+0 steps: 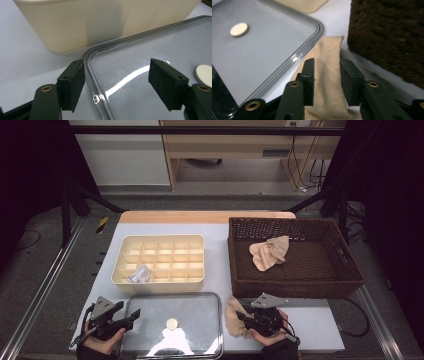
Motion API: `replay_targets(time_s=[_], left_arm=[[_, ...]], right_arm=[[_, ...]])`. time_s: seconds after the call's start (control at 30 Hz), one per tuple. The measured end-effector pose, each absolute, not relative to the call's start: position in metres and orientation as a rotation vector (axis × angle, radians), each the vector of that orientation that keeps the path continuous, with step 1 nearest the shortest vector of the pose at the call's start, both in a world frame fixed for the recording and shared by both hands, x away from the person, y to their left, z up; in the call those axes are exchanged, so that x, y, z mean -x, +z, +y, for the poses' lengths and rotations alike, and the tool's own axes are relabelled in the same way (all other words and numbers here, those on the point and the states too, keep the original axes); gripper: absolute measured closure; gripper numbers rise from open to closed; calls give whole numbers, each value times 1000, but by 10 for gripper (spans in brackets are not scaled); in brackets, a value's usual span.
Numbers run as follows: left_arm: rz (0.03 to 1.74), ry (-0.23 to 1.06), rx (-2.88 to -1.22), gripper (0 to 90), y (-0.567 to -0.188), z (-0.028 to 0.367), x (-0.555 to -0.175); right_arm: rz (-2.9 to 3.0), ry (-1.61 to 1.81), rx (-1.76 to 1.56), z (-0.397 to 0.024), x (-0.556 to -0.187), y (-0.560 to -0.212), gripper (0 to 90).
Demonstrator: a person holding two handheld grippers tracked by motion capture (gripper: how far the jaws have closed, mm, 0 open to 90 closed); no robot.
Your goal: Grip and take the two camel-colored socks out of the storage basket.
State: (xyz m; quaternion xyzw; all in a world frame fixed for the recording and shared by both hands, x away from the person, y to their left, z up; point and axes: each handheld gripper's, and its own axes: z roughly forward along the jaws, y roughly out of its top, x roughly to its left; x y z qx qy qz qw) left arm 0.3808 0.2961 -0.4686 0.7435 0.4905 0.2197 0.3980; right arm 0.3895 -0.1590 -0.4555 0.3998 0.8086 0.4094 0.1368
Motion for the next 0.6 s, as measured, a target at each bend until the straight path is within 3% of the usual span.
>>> replay_targets(time_s=[0.27,0.6], left_arm=[[1237,547,-1893,290,-469,296,-381],[1239,550,-1899,290,-470,295,-382]], right_arm=[[2270,1246,-1146,-164,-384,-438,582],[2188,1312,-1150,-179,-381,-413,559]])
